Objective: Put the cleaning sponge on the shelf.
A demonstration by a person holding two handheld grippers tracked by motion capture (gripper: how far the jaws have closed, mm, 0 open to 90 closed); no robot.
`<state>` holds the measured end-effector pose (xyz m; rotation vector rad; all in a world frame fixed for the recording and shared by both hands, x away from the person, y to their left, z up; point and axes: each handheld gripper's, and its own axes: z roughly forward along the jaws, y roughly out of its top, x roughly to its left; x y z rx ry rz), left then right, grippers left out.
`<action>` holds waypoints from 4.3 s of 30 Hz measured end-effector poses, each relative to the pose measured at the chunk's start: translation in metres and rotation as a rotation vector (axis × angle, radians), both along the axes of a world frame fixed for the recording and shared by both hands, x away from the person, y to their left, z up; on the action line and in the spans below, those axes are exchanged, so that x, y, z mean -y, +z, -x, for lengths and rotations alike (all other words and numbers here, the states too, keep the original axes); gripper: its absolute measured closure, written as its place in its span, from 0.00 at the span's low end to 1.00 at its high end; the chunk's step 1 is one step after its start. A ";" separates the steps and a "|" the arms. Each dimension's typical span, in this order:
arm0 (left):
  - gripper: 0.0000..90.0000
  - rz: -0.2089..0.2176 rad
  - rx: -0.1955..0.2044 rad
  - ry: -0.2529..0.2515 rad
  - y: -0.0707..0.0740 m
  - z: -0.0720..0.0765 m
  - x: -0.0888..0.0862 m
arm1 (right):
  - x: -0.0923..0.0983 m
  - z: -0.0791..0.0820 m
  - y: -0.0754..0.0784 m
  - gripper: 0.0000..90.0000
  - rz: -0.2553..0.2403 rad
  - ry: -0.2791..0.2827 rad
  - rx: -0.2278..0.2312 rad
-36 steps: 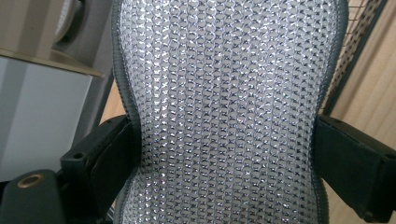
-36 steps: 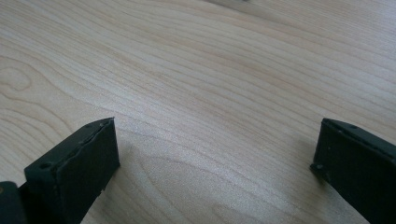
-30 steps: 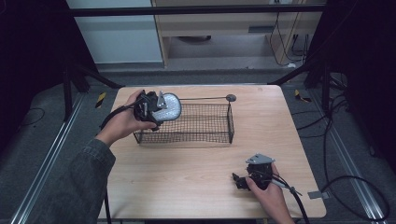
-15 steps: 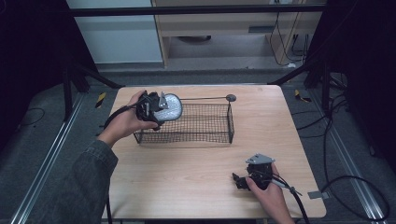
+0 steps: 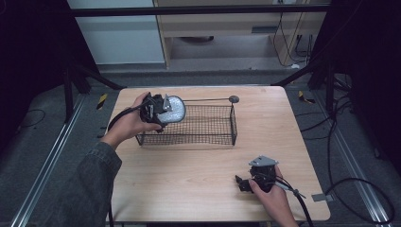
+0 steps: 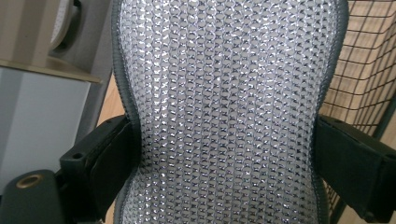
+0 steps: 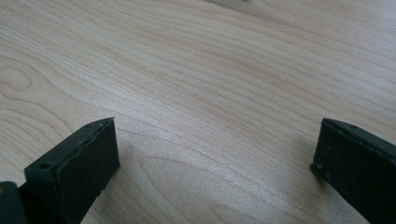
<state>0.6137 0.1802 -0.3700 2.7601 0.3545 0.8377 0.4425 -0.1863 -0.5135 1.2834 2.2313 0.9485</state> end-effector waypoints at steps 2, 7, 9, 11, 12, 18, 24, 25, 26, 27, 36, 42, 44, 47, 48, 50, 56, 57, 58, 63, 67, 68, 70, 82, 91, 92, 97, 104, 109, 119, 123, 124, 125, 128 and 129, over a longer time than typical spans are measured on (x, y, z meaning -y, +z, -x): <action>0.09 -0.005 -0.002 -0.001 -0.002 0.000 0.000 | 0.000 0.000 0.000 0.00 0.000 0.000 0.000; 0.09 -0.017 -0.011 -0.004 -0.007 -0.001 0.000 | 0.000 0.000 0.000 0.00 0.000 -0.001 -0.001; 0.09 -0.027 -0.008 -0.004 -0.009 -0.002 0.000 | 0.000 0.000 0.000 0.00 0.000 0.000 0.000; 0.08 -0.024 -0.019 0.004 -0.010 -0.003 0.000 | 0.000 0.000 0.000 0.00 0.000 0.000 0.000; 0.07 -0.012 -0.035 0.007 -0.010 -0.004 -0.001 | 0.000 0.000 0.000 0.00 0.000 0.000 0.000; 0.03 0.033 -0.056 0.012 -0.012 -0.005 -0.001 | 0.000 0.000 0.000 0.00 0.000 0.000 0.000; 0.03 0.056 -0.062 0.022 -0.010 -0.006 -0.001 | 0.000 0.000 0.000 0.00 0.000 0.000 0.000; 0.03 0.057 -0.062 0.020 -0.010 -0.005 -0.001 | 0.000 0.000 0.000 0.00 0.000 0.000 0.000; 0.04 0.060 -0.060 0.018 -0.009 -0.005 0.000 | 0.000 0.000 0.000 0.00 0.000 0.000 -0.001; 0.04 0.062 -0.063 0.016 -0.008 -0.004 0.000 | 0.000 0.000 0.000 0.00 0.000 0.000 0.000; 0.05 0.100 -0.050 0.006 0.000 0.003 -0.001 | 0.000 0.000 0.000 0.00 0.000 0.000 0.000; 0.05 0.155 -0.048 0.027 0.006 0.009 -0.002 | 0.000 0.000 0.000 0.00 0.000 0.000 0.000; 0.05 0.169 -0.052 0.026 0.006 0.011 -0.002 | 0.000 0.000 0.000 0.00 -0.003 -0.002 -0.004; 0.05 0.178 -0.048 0.037 0.007 0.013 -0.003 | 0.000 0.000 0.000 0.00 0.000 0.000 0.000; 0.05 0.186 -0.051 0.038 0.006 0.013 -0.003 | 0.000 0.000 0.000 0.00 0.000 0.000 0.000; 0.05 0.189 -0.048 0.042 0.007 0.014 -0.003 | 0.000 0.000 0.000 0.00 0.000 0.000 0.000; 0.05 0.239 -0.049 0.062 0.010 0.022 -0.003 | 0.000 0.000 0.000 0.00 -0.001 0.000 0.000; 0.05 0.243 -0.047 0.064 0.010 0.023 -0.003 | 0.000 0.000 0.000 0.00 -0.001 0.000 0.000; 0.05 0.252 -0.047 0.070 0.011 0.025 -0.003 | 0.000 0.000 0.000 0.00 -0.001 0.000 0.000; 0.05 0.277 -0.049 0.099 0.012 0.036 -0.003 | 0.000 0.000 0.000 0.00 -0.001 0.000 -0.001; 0.05 0.303 -0.048 0.128 0.012 0.044 -0.005 | 0.000 0.000 0.000 0.00 -0.001 0.000 0.000; 0.05 0.308 -0.049 0.131 0.012 0.046 -0.006 | 0.000 0.000 0.000 0.00 -0.002 0.000 -0.001; 0.05 0.301 -0.043 0.133 0.014 0.049 -0.006 | 0.000 0.000 0.000 0.00 -0.002 0.000 -0.001; 0.04 0.374 -0.043 0.172 0.014 0.069 -0.009 | -0.001 -0.002 0.000 0.00 0.000 0.002 0.000; 0.04 0.410 -0.053 0.174 0.005 0.092 -0.012 | -0.001 -0.002 0.000 0.00 -0.003 0.000 -0.003; 0.04 0.405 -0.052 0.171 0.004 0.093 -0.012 | -0.001 -0.002 0.000 0.00 -0.002 0.000 -0.002; 0.04 0.408 -0.061 0.158 -0.001 0.102 -0.010 | -0.001 -0.002 0.000 0.00 -0.003 -0.001 -0.002; 0.04 0.417 -0.076 0.162 -0.011 0.118 -0.008 | -0.001 -0.002 0.000 0.00 -0.003 -0.002 -0.002; 0.04 0.414 -0.074 0.158 -0.024 0.128 -0.009 | -0.001 -0.002 0.000 0.00 -0.003 -0.002 -0.003; 0.04 0.436 -0.104 0.176 -0.048 0.140 -0.014 | -0.001 -0.002 0.000 0.00 -0.003 -0.001 -0.003; 0.05 0.450 -0.099 0.174 -0.059 0.145 -0.018 | -0.001 -0.002 0.000 0.00 -0.003 -0.001 -0.003; 0.05 0.464 -0.103 0.179 -0.061 0.147 -0.019 | -0.001 -0.002 0.000 0.00 -0.003 -0.001 -0.002; 0.05 0.477 -0.114 0.182 -0.065 0.149 -0.021 | -0.001 -0.002 0.000 0.00 -0.003 -0.002 -0.002; 0.05 0.467 -0.135 0.189 -0.076 0.153 -0.024 | -0.001 -0.002 0.000 0.00 -0.002 -0.001 -0.001; 0.05 0.467 -0.143 0.193 -0.081 0.154 -0.025 | -0.001 -0.002 0.000 0.00 -0.002 -0.001 -0.001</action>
